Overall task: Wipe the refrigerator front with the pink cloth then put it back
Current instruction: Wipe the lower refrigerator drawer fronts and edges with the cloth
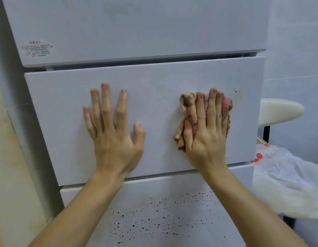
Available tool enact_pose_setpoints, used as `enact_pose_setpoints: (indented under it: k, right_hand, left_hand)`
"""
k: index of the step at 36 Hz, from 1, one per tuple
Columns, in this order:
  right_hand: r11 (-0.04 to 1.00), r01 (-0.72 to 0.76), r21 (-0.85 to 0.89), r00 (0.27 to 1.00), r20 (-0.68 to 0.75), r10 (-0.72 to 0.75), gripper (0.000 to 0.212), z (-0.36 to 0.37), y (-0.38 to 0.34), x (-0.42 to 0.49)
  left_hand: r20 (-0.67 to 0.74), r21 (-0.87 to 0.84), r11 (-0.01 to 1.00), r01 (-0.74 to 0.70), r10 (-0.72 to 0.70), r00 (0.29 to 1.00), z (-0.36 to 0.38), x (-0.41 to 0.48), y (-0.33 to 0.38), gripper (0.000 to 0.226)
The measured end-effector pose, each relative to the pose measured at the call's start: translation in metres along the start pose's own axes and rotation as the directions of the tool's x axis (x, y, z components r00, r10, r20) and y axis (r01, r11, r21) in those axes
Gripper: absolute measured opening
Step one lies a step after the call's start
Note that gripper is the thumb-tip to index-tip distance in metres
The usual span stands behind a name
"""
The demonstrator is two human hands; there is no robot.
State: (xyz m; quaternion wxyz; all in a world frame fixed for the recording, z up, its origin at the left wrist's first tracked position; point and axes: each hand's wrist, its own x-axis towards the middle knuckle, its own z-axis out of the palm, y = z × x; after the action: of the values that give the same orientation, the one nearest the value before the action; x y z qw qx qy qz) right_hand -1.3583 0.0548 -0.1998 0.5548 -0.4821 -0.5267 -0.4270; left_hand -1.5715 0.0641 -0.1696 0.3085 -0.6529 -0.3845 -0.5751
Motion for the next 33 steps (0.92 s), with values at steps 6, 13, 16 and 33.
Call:
enact_pose_setpoints:
  k: [6, 13, 16, 33]
  right_hand:
    - [0.997, 0.081, -0.013, 0.987, 0.14, -0.078, 0.071, -0.012, 0.033, -0.072]
    - [0.998, 0.051, -0.034, 0.987, 0.154, -0.046, 0.079, -0.016, 0.037, -0.056]
    - [0.999, 0.005, -0.041, 0.994, 0.112, -0.001, 0.083, -0.017, 0.032, -0.016]
    - [0.999, -0.013, 0.044, 0.999, -0.03, 0.015, 0.056, -0.008, 0.032, 0.017]
  left_hand:
    - [0.046, 0.022, 0.997, -0.075, 0.074, 0.996, 0.011, -0.006, 0.014, 0.073]
    - [0.068, 0.05, 0.996, -0.068, 0.064, 0.996, 0.015, -0.008, 0.016, 0.075]
    - [0.057, 0.06, 0.996, -0.066, 0.063, 0.996, 0.017, -0.008, 0.017, 0.074]
    - [-0.02, 0.102, 0.992, -0.077, 0.08, 0.997, 0.02, -0.007, 0.013, 0.07]
